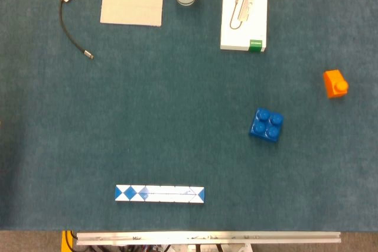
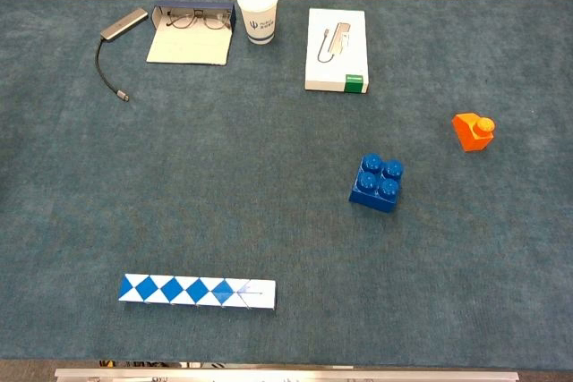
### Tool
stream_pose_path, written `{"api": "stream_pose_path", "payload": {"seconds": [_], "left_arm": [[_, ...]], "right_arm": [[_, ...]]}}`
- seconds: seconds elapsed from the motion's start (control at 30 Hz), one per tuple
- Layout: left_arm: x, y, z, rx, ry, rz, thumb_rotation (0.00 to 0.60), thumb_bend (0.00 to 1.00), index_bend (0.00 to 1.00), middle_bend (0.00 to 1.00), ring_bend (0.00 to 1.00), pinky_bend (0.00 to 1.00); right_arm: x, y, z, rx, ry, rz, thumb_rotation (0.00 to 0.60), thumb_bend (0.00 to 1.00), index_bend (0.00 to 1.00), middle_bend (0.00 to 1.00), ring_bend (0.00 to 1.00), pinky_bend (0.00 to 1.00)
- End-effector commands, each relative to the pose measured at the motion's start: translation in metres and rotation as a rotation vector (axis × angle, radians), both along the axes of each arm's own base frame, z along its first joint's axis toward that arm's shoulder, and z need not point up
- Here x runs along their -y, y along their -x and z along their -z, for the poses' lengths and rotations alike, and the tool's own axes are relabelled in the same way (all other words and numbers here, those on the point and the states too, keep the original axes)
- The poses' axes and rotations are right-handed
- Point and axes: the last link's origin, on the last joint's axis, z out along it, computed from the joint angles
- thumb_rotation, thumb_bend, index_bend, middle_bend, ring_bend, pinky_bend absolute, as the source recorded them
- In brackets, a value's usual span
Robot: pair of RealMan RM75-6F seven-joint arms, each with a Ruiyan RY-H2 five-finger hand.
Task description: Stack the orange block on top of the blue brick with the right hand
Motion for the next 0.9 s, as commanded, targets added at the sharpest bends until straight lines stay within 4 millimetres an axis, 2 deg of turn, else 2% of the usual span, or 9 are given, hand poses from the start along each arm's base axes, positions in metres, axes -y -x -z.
{"api": "stream_pose_path", "payload": {"seconds": [0.03,0.53,0.7,0.9], "left_arm": [[-0.002,0.002,-0.001,0.0,0.003,-0.008,0.6,0.21,0.36,0.37,0.32,0.48],[-0.005,0.005,0.0,0.014,0.007,-0.016,0.6,0.21,0.36,0.38,0.33,0.48],[-0.004,0.005,0.002,0.007,0.013,-0.017,0.6,0.21,0.36,0.38,0.33,0.48],[-0.001,0.003,0.001,0.006,0.003,-0.013,0.6,0.21,0.36,0.38,0.33,0.48]], "right_arm": [[0.001,0.001,0.0,-0.003,0.003,0.007,0.6,0.0,0.24,0.32,0.15,0.35],[0.008,0.001,0.002,-0.01,0.005,-0.016,0.6,0.0,0.25,0.32,0.15,0.35],[0.02,0.0,-0.002,-0.07,-0.002,-0.067,0.6,0.0,0.25,0.31,0.15,0.35],[0.043,0.0,-0.003,-0.159,-0.04,-0.16,0.6,0.0,0.25,0.29,0.15,0.27]]}}
